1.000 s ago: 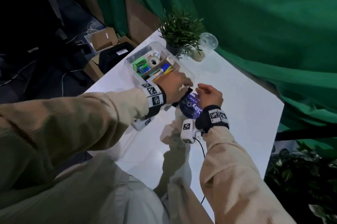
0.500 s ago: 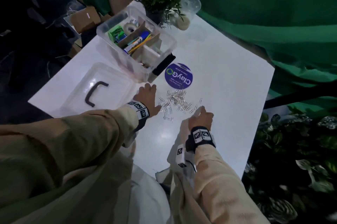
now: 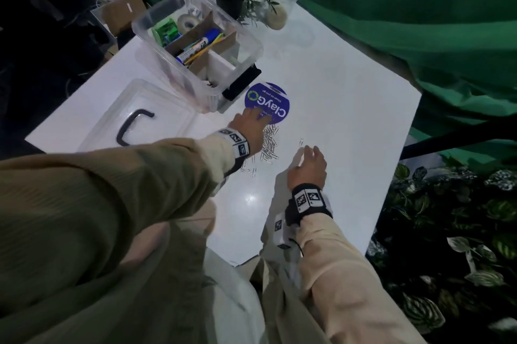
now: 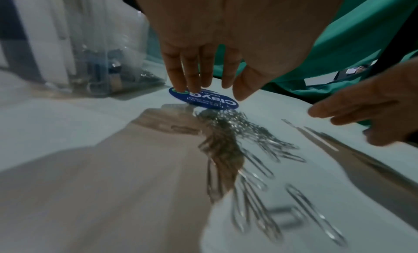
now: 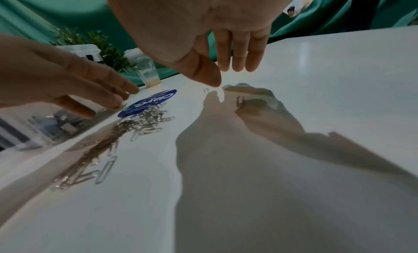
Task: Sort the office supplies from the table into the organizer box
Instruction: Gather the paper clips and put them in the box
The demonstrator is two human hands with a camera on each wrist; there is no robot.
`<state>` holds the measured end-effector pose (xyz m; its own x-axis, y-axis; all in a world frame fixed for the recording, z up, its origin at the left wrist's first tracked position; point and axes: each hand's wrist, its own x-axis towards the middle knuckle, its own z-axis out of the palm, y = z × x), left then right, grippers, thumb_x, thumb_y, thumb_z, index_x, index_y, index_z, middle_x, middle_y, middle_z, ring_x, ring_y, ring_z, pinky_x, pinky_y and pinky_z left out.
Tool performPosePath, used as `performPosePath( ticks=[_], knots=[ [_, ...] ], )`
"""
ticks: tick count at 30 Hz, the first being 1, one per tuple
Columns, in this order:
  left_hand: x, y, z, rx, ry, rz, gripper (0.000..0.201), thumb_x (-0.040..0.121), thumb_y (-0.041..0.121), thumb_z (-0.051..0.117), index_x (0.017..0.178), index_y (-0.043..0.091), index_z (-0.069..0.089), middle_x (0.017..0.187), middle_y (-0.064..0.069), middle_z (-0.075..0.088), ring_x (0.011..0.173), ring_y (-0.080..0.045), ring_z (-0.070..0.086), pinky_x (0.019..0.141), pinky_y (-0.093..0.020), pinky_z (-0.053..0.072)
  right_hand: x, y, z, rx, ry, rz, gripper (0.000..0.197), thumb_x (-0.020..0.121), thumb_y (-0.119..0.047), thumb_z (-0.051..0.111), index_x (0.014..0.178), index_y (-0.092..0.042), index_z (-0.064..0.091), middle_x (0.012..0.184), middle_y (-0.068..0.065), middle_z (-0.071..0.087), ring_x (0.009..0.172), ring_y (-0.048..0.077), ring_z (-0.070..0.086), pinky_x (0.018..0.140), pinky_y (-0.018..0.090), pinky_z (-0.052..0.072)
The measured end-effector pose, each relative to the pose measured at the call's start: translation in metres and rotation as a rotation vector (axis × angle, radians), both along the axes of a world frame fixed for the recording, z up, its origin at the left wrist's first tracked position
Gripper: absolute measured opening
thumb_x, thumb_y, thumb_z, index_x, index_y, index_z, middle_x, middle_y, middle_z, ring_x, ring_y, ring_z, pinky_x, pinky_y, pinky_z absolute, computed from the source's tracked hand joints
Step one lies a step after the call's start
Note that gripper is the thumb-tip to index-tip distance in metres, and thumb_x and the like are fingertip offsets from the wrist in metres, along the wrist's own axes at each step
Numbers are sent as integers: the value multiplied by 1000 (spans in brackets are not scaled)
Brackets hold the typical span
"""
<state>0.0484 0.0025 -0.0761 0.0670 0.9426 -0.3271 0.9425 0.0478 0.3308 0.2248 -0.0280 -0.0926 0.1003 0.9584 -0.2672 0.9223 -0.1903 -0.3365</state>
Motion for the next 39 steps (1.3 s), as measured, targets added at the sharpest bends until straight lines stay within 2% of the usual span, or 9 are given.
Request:
performPosePath(
  ticks=[3,8,11,15,21,26,31,35,39],
  knots=[
    [0,23,-8,-102,107,-196,66,94,21,45,152,18,11,160,-9,0,147,-31,7,119,-44,17,6,11,3,-137,-62,198,69,87,-5,47,150,-5,20,160,9,10,148,27,9,118,36,18],
    [-5,8,-20,-82,183,-430,60,97,19,42,149,7,15,158,-12,12,147,-29,12,116,-44,27,-25,9,0,-202,-43,407,69,80,-12,44,145,4,24,156,18,17,144,34,16,115,41,23],
    [-11,-11,-21,-24,101,-408,57,95,13,45,148,9,24,157,-10,21,146,-26,20,115,-43,30,-44,-11,-6,-138,127,401,71,78,-8,49,146,0,28,154,15,27,144,31,22,116,41,26],
    [-21,-17,-21,181,-20,-360,48,85,5,55,132,1,51,139,-21,49,129,-40,45,109,-48,36,-32,-26,-6,40,262,221,61,87,-1,45,147,-6,32,156,9,27,147,23,20,119,34,19],
    [-29,7,-13,-28,85,-170,58,94,20,43,147,4,23,155,-16,21,143,-31,23,114,-45,31,0,-46,1,-53,-19,-206,48,83,-15,56,129,-5,48,140,12,43,129,31,38,101,41,40],
    [-11,-19,-17,-37,71,-228,51,94,13,40,143,7,31,153,-14,24,136,-34,37,110,-46,35,-30,-55,9,-204,-50,-100,64,86,-19,53,143,-2,29,153,18,22,141,34,19,108,42,33],
    [-20,-50,-22,8,3,-239,56,99,19,39,150,11,18,159,-10,15,147,-25,16,120,-35,15,-55,-58,9,-277,-133,182,71,93,-22,43,147,9,9,156,28,4,146,40,0,120,44,6],
    [-38,-75,-26,99,5,-73,71,91,50,46,149,16,24,155,-10,25,138,-30,29,111,-42,28,-57,-54,10,-308,-298,305,71,96,-26,38,145,13,5,155,31,7,145,42,1,120,47,0],
    [-40,-89,-27,26,128,30,93,77,72,51,147,17,25,142,-9,35,126,-29,35,101,-42,36,-62,-57,6,-286,-215,307,72,94,-24,39,149,5,2,159,21,-5,147,36,-8,121,43,3]
  ],
)
